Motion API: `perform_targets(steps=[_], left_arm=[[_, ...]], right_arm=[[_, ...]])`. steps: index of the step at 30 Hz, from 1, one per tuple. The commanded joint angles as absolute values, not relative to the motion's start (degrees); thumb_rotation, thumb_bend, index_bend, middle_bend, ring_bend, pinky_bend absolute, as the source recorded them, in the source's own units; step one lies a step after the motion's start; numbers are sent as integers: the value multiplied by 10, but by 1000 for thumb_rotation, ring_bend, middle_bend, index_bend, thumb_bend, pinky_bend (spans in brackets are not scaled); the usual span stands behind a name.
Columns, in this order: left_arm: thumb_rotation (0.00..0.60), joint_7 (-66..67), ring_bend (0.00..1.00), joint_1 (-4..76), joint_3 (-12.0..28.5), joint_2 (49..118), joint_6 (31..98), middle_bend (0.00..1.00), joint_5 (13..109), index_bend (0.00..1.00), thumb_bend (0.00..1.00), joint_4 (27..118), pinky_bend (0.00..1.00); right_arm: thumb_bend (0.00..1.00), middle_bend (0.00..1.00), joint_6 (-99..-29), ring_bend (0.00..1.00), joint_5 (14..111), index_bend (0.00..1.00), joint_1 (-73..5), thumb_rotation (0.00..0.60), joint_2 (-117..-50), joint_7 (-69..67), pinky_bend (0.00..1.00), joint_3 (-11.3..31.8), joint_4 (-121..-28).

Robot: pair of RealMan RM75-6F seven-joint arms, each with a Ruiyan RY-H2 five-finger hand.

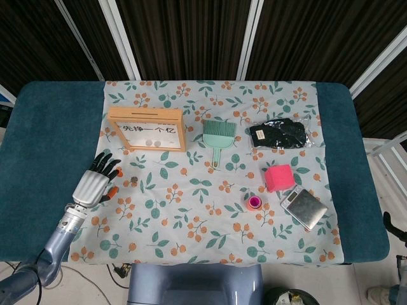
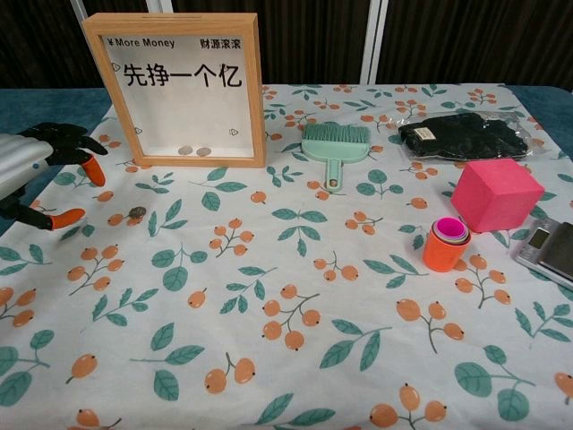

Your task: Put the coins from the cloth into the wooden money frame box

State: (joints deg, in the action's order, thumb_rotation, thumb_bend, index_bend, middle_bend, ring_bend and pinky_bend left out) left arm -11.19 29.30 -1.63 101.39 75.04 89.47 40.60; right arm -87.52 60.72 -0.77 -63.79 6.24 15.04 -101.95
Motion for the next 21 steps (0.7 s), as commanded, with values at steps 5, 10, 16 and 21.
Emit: perform_targets(steps=[5, 10, 16, 21], left_arm=[[600, -124, 0, 318, -12, 1045, 720, 155, 902, 410, 317, 358, 0], [600, -126, 0, 328, -14, 1058, 696, 155, 904, 402, 339, 336, 0], [600, -130, 0, 336, -16, 1067, 688, 157, 909, 412, 358, 327, 0], [600, -130, 0, 344, -17, 1078, 678, 156, 912, 409, 358, 315, 0]], right_arm=[[394, 26, -875, 0, 606, 128, -8, 600, -637, 62, 0, 151, -1020], [394, 26, -874, 0, 603, 128, -7, 600, -637, 61, 0, 152, -1020], [394, 26, -874, 0, 602, 128, -7, 600, -636, 61, 0, 153, -1021], [395, 26, -872, 0, 600, 128, -8, 600, -636, 61, 0, 153, -1021]])
